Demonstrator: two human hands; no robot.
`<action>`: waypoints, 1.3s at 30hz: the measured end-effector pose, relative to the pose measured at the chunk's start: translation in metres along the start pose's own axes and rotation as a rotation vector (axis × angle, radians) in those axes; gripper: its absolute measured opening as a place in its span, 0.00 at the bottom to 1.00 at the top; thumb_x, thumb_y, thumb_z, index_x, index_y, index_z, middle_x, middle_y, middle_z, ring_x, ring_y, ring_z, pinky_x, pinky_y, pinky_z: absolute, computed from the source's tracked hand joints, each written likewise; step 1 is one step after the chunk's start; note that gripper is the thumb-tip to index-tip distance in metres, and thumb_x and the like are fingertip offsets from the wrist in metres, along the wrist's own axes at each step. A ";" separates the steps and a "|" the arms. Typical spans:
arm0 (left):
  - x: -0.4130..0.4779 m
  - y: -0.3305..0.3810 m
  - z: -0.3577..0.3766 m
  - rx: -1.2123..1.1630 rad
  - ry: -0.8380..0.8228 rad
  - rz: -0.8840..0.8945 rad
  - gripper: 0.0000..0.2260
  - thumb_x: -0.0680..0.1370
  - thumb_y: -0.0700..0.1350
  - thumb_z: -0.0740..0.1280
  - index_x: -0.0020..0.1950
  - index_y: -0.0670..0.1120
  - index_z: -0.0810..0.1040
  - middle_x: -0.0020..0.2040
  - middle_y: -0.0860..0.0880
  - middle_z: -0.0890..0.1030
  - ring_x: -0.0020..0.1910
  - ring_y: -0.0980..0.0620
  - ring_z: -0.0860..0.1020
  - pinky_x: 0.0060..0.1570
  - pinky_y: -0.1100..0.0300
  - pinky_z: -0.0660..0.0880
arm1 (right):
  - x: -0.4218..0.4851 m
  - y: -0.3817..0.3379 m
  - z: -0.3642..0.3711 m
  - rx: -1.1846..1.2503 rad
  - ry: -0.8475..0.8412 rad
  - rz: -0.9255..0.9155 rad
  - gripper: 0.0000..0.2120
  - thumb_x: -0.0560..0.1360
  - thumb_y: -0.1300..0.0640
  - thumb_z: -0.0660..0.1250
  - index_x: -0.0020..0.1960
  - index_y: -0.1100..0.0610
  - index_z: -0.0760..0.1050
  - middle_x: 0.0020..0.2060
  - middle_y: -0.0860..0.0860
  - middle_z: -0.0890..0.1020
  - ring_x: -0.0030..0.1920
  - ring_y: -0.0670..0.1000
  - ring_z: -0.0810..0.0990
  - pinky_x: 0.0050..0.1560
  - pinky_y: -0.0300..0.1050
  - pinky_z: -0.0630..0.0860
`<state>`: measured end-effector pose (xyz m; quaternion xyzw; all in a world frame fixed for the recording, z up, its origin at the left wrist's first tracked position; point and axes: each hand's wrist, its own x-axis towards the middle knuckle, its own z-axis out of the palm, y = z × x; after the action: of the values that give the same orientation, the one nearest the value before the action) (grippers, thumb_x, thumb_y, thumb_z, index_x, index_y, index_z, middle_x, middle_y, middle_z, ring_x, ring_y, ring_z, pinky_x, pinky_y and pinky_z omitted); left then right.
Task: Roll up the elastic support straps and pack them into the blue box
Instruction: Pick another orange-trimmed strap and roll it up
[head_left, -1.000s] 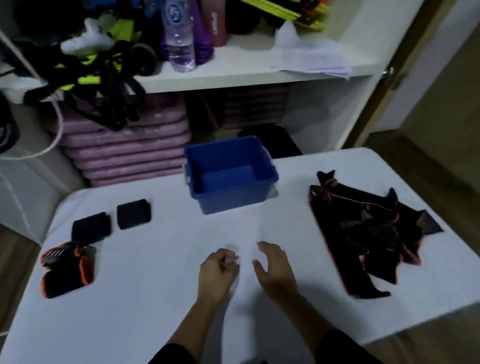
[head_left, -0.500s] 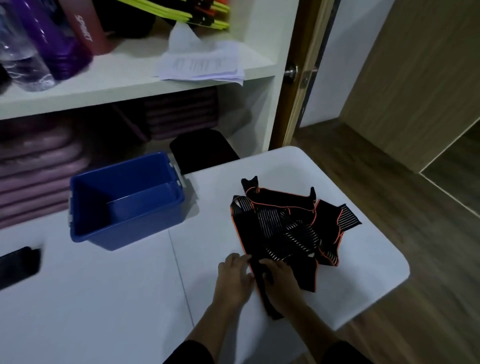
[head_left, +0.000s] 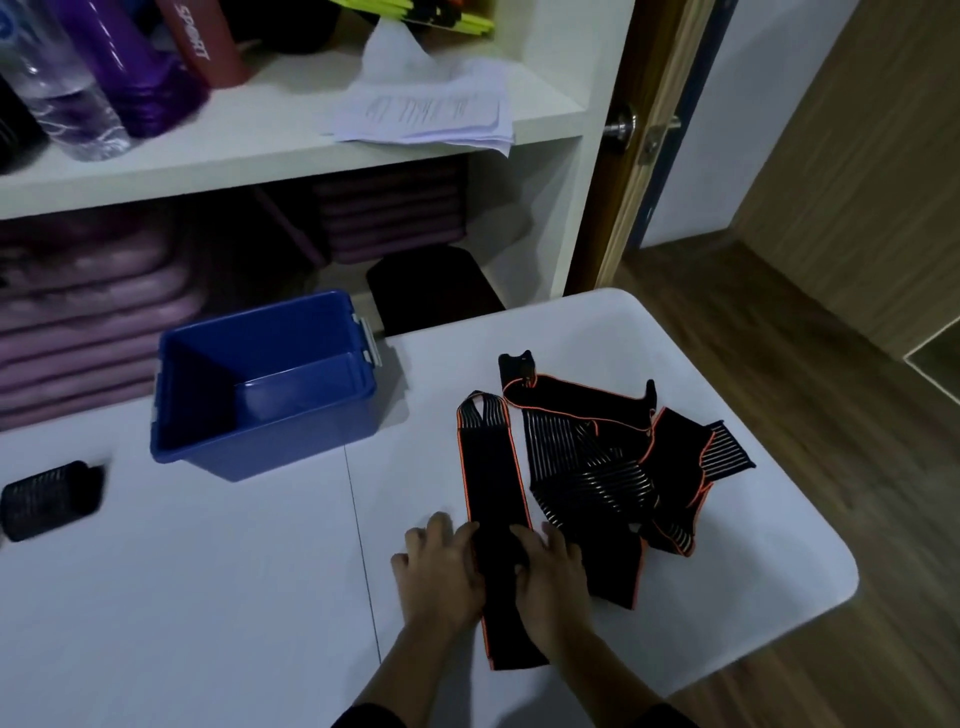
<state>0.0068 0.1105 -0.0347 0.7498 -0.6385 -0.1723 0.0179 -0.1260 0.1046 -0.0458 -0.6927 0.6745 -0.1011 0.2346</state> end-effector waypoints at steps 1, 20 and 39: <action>-0.002 -0.004 -0.001 -0.003 -0.002 -0.030 0.27 0.72 0.56 0.63 0.70 0.59 0.62 0.67 0.51 0.64 0.63 0.47 0.64 0.57 0.52 0.67 | 0.000 -0.004 0.004 0.032 0.024 -0.027 0.25 0.72 0.61 0.67 0.67 0.49 0.69 0.64 0.55 0.72 0.63 0.61 0.70 0.60 0.52 0.73; -0.045 -0.085 0.000 -0.202 0.050 -0.140 0.22 0.76 0.49 0.61 0.70 0.57 0.63 0.63 0.50 0.65 0.59 0.49 0.66 0.55 0.59 0.71 | -0.018 -0.079 0.061 0.479 -0.213 0.062 0.25 0.68 0.70 0.69 0.60 0.50 0.74 0.54 0.49 0.72 0.55 0.51 0.76 0.59 0.46 0.76; -0.125 -0.271 -0.036 -0.109 0.009 -0.470 0.29 0.77 0.46 0.60 0.75 0.56 0.53 0.71 0.49 0.58 0.63 0.45 0.64 0.59 0.52 0.69 | -0.064 -0.227 0.163 0.218 -0.390 -0.412 0.28 0.71 0.66 0.67 0.67 0.48 0.71 0.62 0.44 0.73 0.59 0.45 0.73 0.63 0.36 0.71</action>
<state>0.2595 0.2736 -0.0387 0.8765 -0.4362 -0.2027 0.0206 0.1453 0.1940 -0.0712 -0.7922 0.4470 -0.0833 0.4070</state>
